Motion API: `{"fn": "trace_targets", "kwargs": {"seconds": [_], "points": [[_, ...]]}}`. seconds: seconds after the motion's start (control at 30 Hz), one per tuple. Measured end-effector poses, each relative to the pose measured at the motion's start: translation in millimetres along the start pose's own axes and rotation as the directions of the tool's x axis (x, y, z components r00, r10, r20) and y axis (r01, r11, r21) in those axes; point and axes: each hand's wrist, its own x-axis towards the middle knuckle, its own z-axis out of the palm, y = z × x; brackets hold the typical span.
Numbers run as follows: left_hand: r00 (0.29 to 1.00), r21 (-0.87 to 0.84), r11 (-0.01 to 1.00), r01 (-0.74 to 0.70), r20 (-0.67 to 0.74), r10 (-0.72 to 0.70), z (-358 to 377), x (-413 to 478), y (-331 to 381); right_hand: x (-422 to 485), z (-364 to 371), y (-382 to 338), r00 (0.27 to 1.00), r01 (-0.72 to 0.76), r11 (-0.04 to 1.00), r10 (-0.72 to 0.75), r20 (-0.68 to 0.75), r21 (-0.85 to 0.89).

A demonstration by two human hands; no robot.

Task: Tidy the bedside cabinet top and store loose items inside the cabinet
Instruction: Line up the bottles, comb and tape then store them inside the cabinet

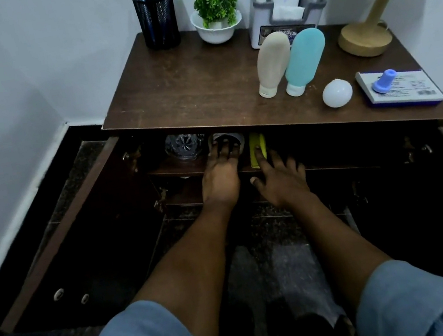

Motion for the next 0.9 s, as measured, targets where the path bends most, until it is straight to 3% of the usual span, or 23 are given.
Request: {"fn": "trace_targets", "kwargs": {"seconds": [0.07, 0.17, 0.27, 0.37, 0.47, 0.53, 0.6, 0.67, 0.77, 0.9], "points": [[1.0, 0.012, 1.0, -0.014, 0.0, 0.014, -1.3, -3.5, 1.0, -6.4, -3.2, -1.7, 0.999, 0.012, 1.0, -0.012, -0.03, 0.013], [0.999, -0.032, 0.999, -0.031, -0.044, 0.03, -4.6, -14.0, 8.6, -19.1, -17.7, -6.0, 0.965, 0.022, 0.997, -0.002, -0.261, 0.075], [0.985, -0.018, 0.996, -0.083, -0.156, 0.08, -15.0, -26.4, 22.0, -36.7, -37.1, -5.0, 0.851, 0.12, 0.984, -0.035, -0.523, 0.129], [0.934, 0.152, 0.955, -0.255, -0.219, 0.284, -29.2, -40.9, 39.6, -56.7, -56.5, -0.4, 0.748, 0.256, 0.939, -0.042, -0.663, 0.229], [0.854, 0.187, 0.899, -0.397, -0.282, 0.436, -40.8, -53.5, 64.2, -74.1, -83.9, 4.0, 0.613, 0.332, 0.9, 0.022, -0.79, 0.283], [0.815, 0.148, 0.897, -0.416, -0.376, 0.44, -54.0, -54.1, 81.3, -79.2, -107.3, 5.7, 0.524, 0.334, 0.896, 0.082, -0.848, 0.293], [0.788, 0.093, 0.917, -0.387, -0.483, 0.381, -72.5, -46.3, 96.6, -78.4, -132.9, 6.5, 0.487, 0.317, 0.894, 0.135, -0.863, 0.318], [0.786, -0.021, 0.955, -0.295, -0.573, 0.23, -93.5, -29.0, 110.3, -70.6, -157.7, 5.4, 0.521, 0.282, 0.887, 0.179, -0.834, 0.366], [0.82, -0.308, 0.943, -0.126, -0.567, -0.076, -125.7, 9.2, 124.0, -49.9, -194.5, 2.6, 0.677, 0.154, 0.886, 0.228, -0.7, 0.437], [0.927, -0.609, 0.791, 0.062, -0.258, -0.271, -137.0, 49.8, 118.8, -17.6, -215.2, 9.4, 0.838, 0.059, 0.954, 0.112, -0.534, 0.293]]}}
